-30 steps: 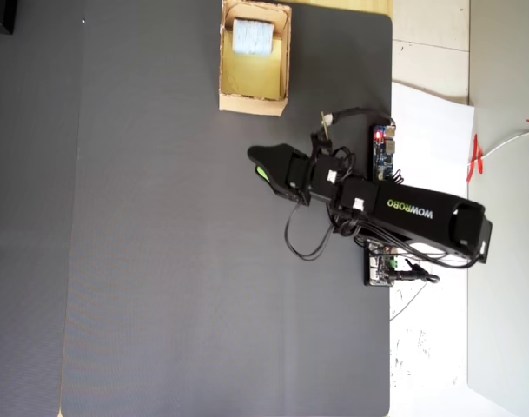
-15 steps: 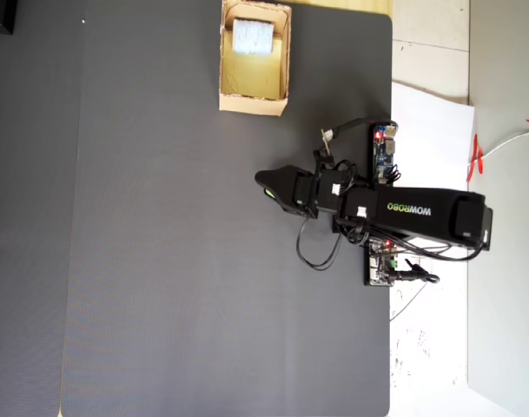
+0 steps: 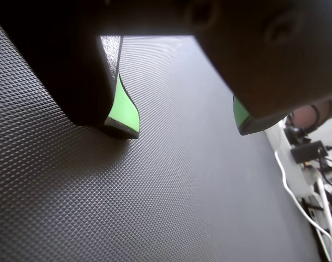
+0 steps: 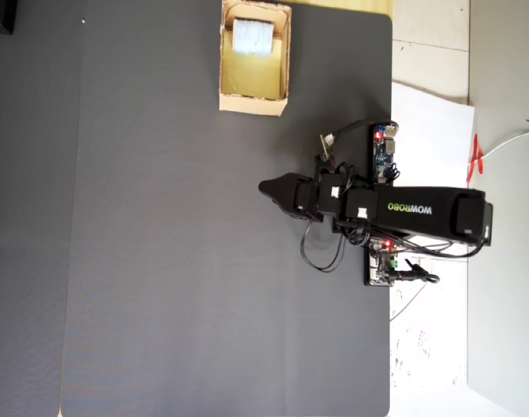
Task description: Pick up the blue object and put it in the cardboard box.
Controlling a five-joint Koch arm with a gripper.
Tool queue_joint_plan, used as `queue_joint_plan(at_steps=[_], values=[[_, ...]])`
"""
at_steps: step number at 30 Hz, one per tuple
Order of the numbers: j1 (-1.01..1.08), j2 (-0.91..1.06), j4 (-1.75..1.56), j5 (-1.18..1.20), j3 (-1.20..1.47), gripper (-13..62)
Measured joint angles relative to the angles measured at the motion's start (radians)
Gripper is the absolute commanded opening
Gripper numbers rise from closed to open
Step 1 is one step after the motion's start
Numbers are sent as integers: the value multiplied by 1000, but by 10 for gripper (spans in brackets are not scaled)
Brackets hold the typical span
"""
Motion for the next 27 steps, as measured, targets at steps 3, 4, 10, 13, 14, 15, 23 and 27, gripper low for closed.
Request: queue_joint_plan(at_steps=[3,4,10,13,14,15,23,27], values=[[-25,0,5,14,0,341],[-28,0,6,17,0,341],[-28,0,8,35,0,342],[-28,0,8,34,0,341],[-28,0,8,34,0,341],[-28,0,8,35,0,341],[-28,0,8,34,0,341],[-28,0,8,35,0,341]])
